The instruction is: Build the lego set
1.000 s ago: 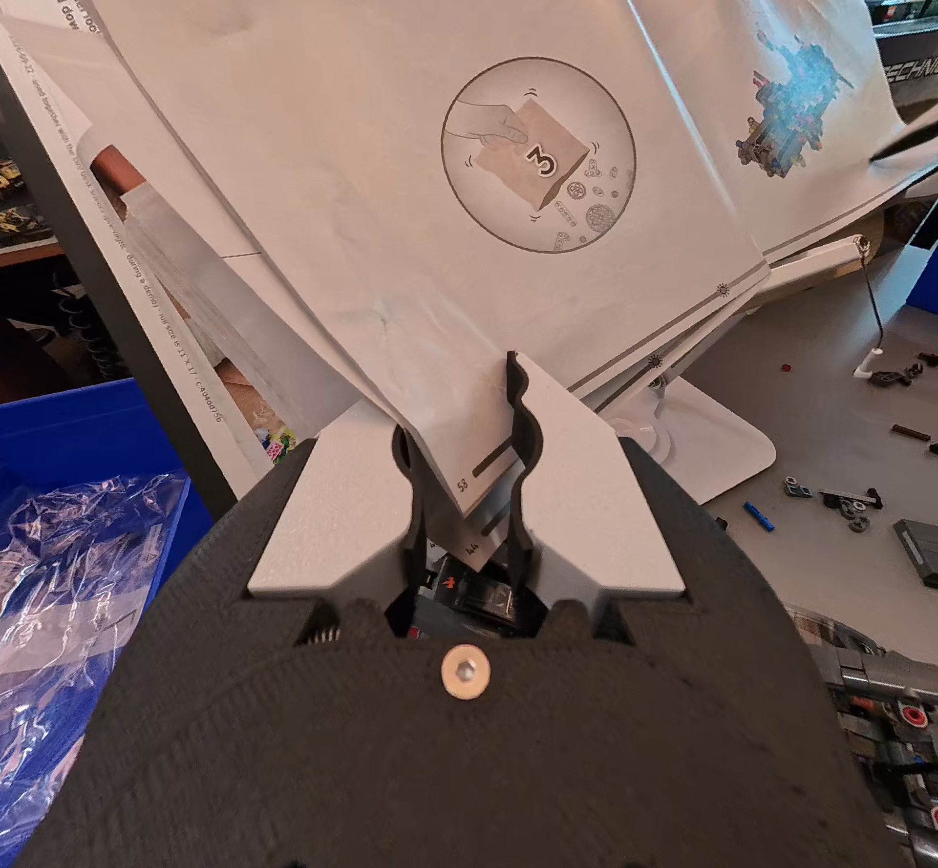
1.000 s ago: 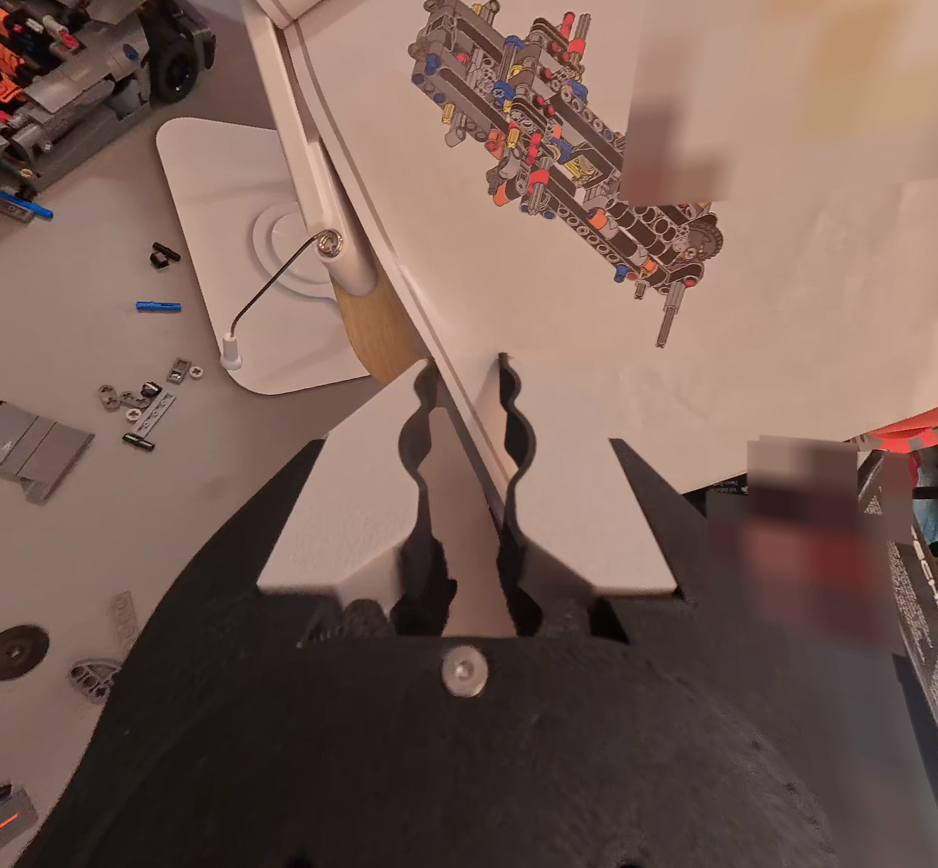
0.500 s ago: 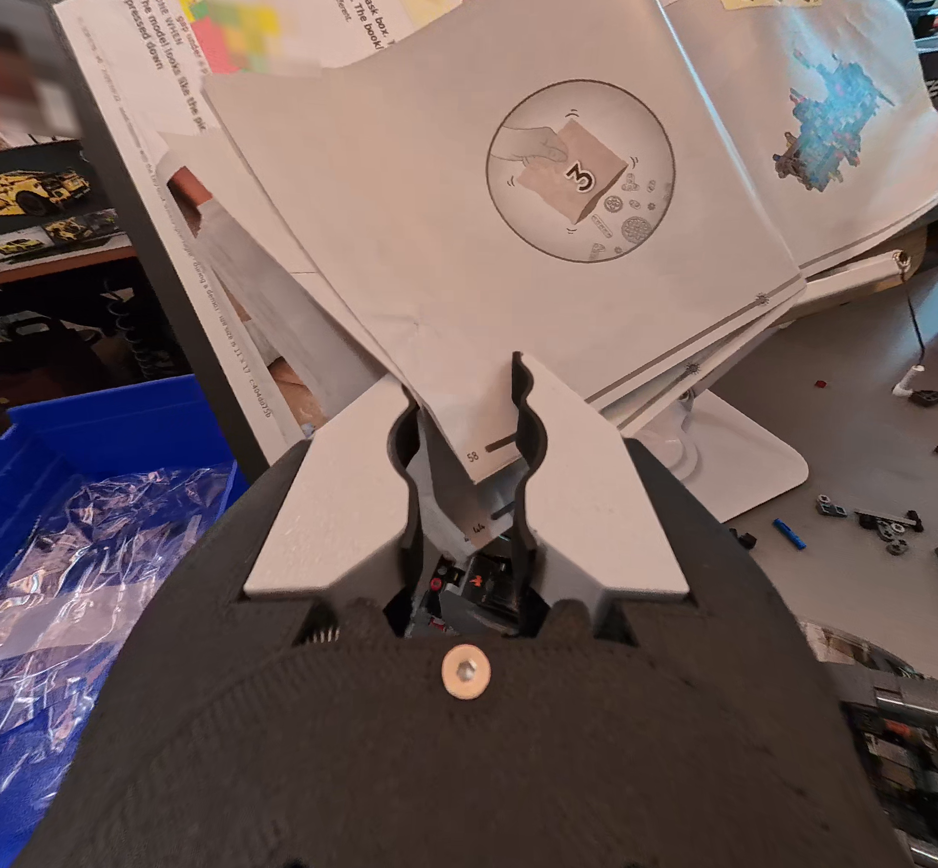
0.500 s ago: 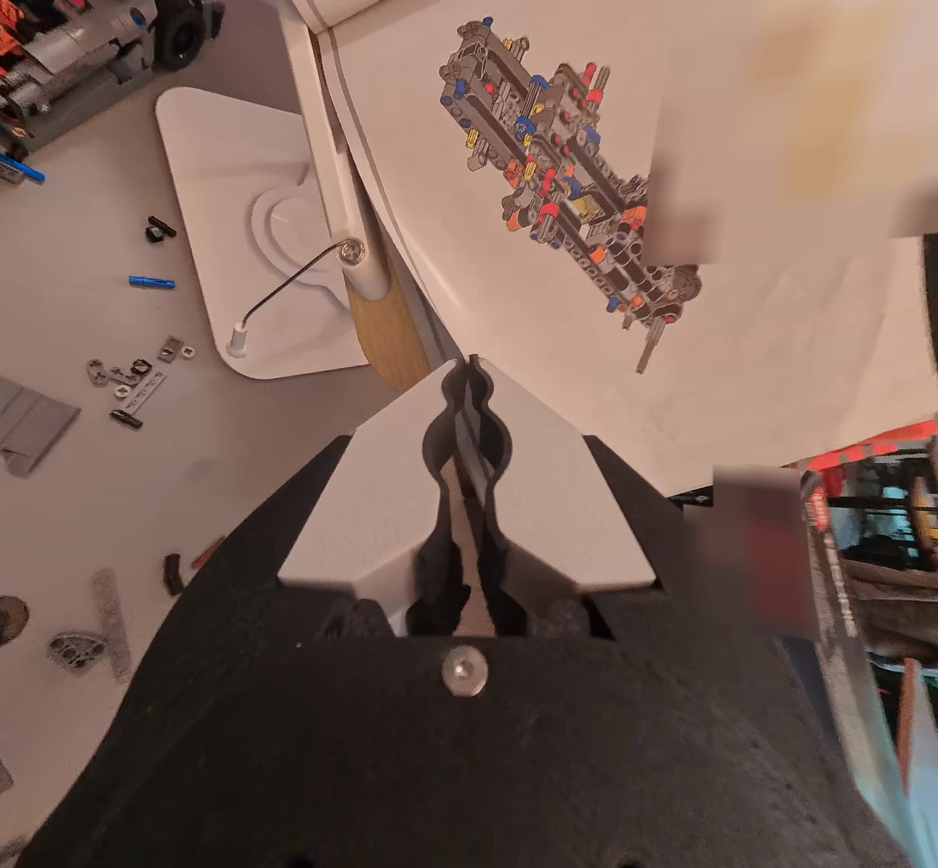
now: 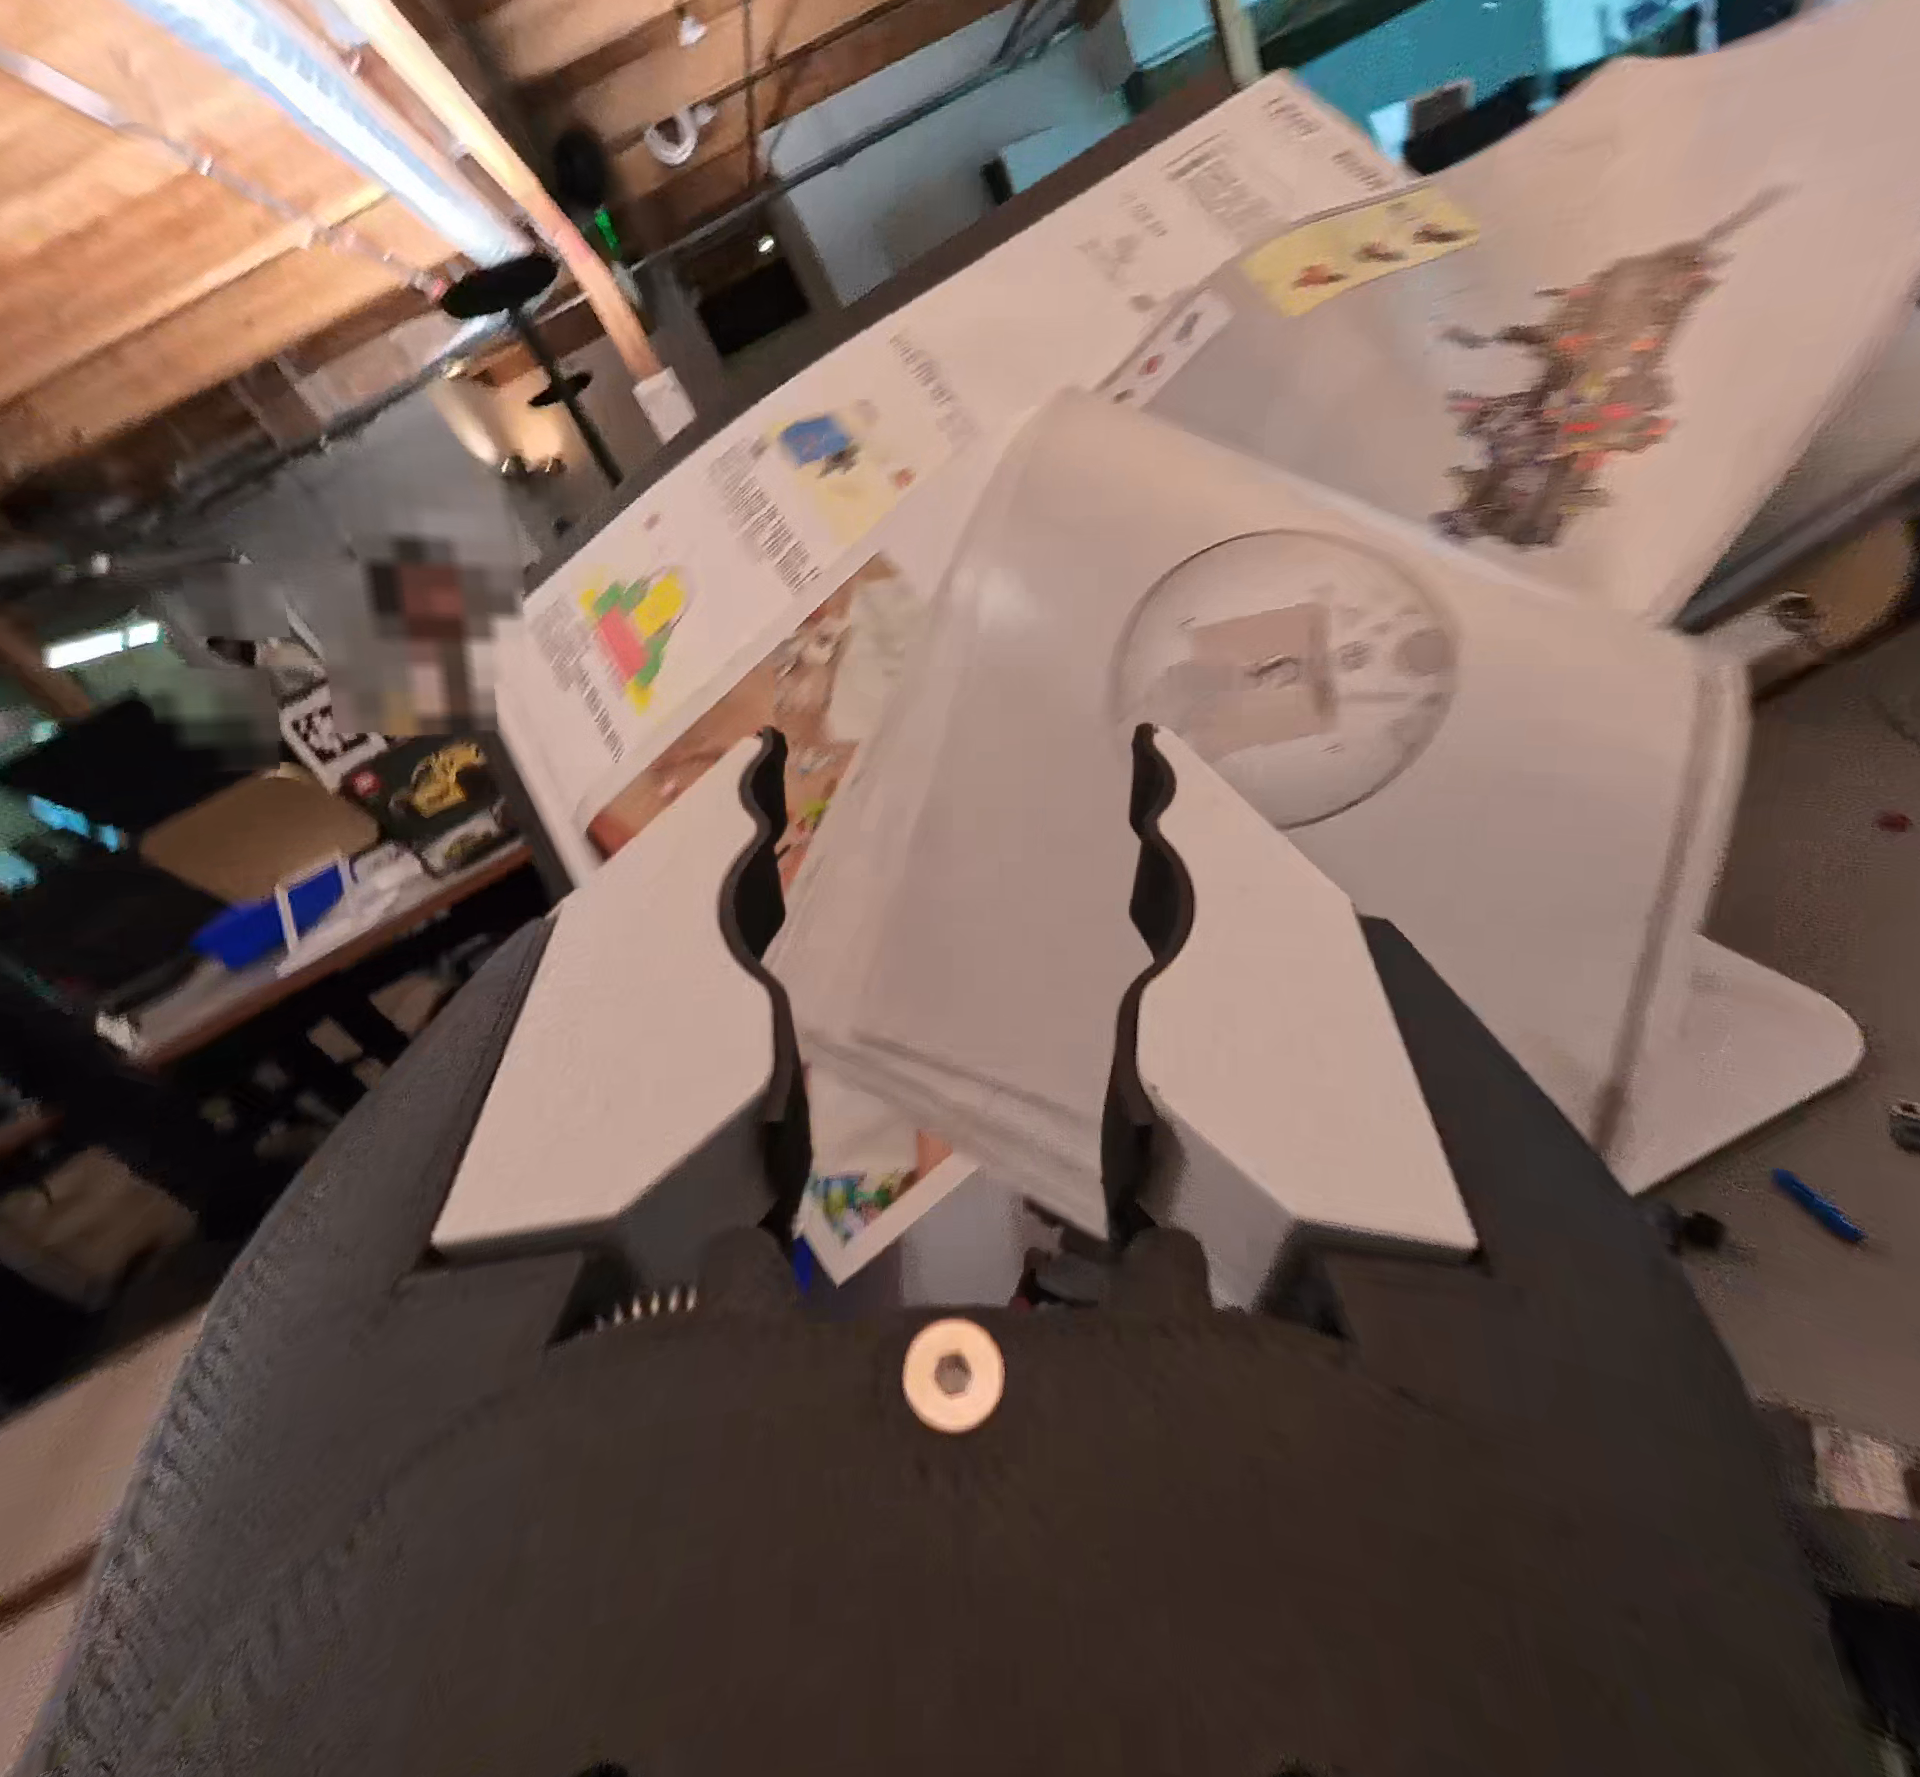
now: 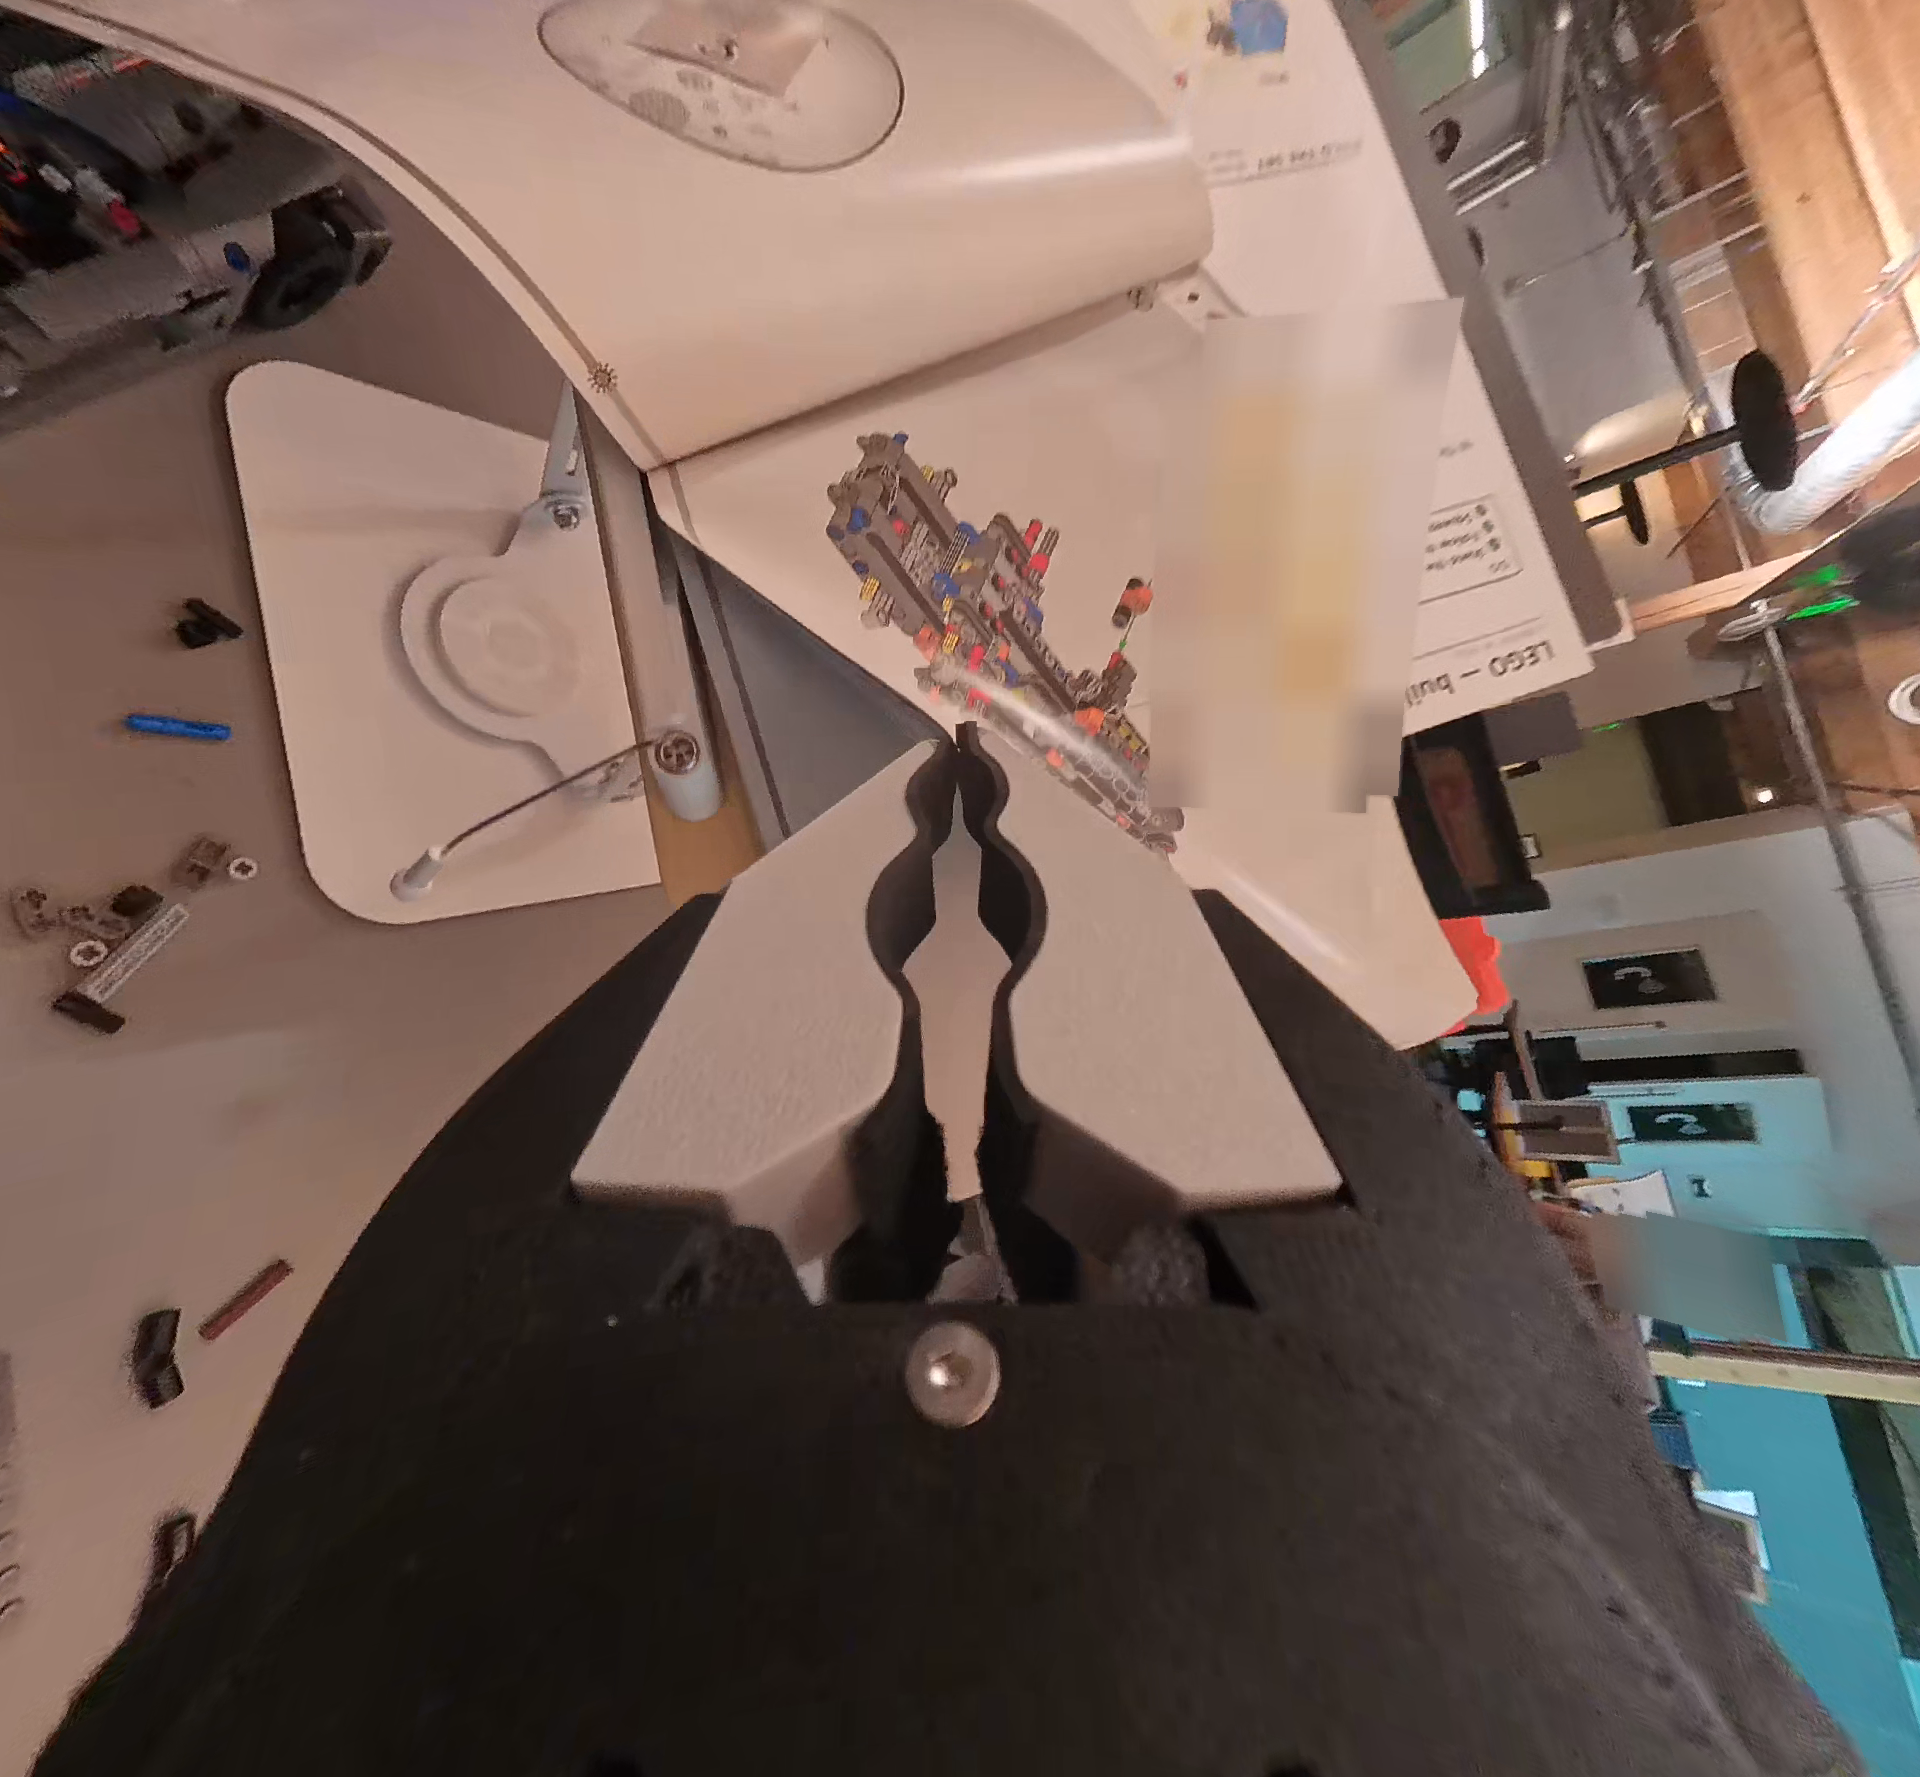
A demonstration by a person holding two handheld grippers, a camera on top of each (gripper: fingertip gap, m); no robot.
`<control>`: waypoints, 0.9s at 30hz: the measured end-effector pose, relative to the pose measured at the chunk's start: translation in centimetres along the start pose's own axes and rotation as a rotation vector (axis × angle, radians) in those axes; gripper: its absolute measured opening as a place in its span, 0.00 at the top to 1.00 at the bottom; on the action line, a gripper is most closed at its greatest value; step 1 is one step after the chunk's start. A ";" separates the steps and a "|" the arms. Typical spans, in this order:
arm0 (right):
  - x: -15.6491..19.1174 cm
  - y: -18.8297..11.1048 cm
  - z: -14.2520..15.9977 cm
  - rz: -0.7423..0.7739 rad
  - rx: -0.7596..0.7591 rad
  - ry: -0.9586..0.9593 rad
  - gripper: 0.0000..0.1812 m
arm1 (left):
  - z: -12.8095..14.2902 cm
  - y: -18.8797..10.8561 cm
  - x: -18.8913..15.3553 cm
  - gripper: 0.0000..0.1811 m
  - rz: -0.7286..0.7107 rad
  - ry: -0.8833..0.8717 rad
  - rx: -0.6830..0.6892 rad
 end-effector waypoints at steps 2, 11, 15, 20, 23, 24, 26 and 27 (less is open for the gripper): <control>0.1 -0.2 -0.9 0.023 -0.012 -0.024 1.00 | -2.1 -0.1 -3.7 0.65 0.087 0.115 -0.032; 1.0 -0.7 -4.8 0.084 -0.080 -0.103 1.00 | -6.9 3.6 -15.1 0.65 0.323 0.329 -0.040; 1.8 -0.8 -6.5 0.046 -0.185 -0.087 1.00 | -6.7 5.0 -15.9 0.72 0.379 0.275 -0.003; 1.7 -0.3 -6.6 0.017 -0.217 -0.022 1.00 | -6.0 5.4 -16.0 0.90 0.376 0.260 0.008; 1.3 0.0 -5.5 -0.029 -0.251 0.064 1.00 | -5.4 6.1 -16.4 0.96 0.408 0.256 0.050; 1.1 0.1 -5.0 -0.050 -0.248 0.096 1.00 | -5.0 6.4 -16.5 0.98 0.418 0.262 0.072; 0.5 0.4 -3.4 -0.065 -0.194 0.140 1.00 | -4.0 7.0 -16.7 1.00 0.427 0.296 0.115; 0.1 0.5 -2.4 -0.060 -0.159 0.165 1.00 | -3.4 7.2 -16.8 1.00 0.425 0.319 0.133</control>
Point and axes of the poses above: each gripper's, where its closed fingertips meet, y out along the fingers, z out of its underside, x = y × z across the jaws, the point moved 6 cm from there along -y, back along the fingers, and after that the axes turned 10 degrees about -z, right-handed, at the moved point
